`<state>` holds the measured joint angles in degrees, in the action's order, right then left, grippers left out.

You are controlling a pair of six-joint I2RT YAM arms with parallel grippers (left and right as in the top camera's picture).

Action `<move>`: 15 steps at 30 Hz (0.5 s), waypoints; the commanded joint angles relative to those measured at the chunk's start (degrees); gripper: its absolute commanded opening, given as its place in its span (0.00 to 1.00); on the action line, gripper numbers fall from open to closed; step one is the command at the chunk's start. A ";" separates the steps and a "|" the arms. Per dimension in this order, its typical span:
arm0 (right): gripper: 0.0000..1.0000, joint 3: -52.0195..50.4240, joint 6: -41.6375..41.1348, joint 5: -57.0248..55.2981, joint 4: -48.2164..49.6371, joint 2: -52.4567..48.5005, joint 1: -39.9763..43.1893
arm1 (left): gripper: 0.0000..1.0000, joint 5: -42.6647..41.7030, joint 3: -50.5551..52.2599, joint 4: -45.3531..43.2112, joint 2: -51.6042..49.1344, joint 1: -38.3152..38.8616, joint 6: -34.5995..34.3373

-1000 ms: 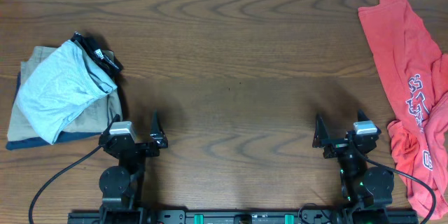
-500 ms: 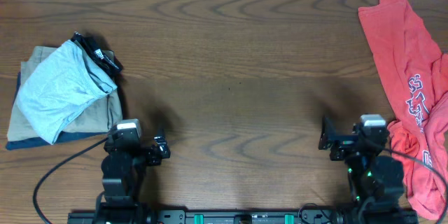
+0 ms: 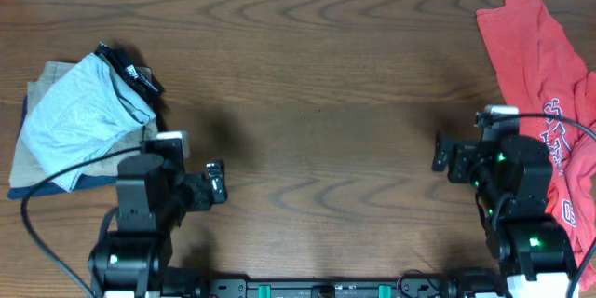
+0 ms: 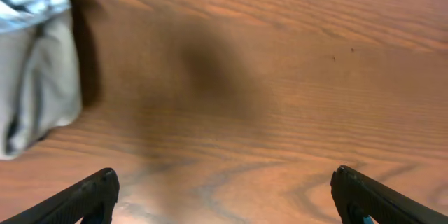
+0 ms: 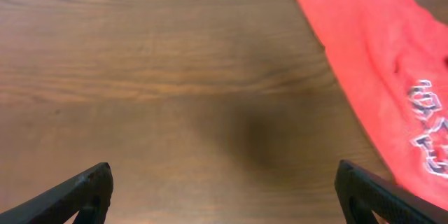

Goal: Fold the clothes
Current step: 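Reach the right gripper to the orange T-shirt and grasp its sleeve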

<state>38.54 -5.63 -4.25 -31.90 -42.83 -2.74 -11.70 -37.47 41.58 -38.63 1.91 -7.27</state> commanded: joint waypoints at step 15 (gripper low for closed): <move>0.86 1.09 -15.43 -16.92 2.89 -36.06 25.49 | 0.98 -2.45 -1.14 0.55 -4.79 -0.24 -0.52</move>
<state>38.87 -18.70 -20.62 -29.95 -75.18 21.04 -13.61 -37.50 42.04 -43.40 1.91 -7.49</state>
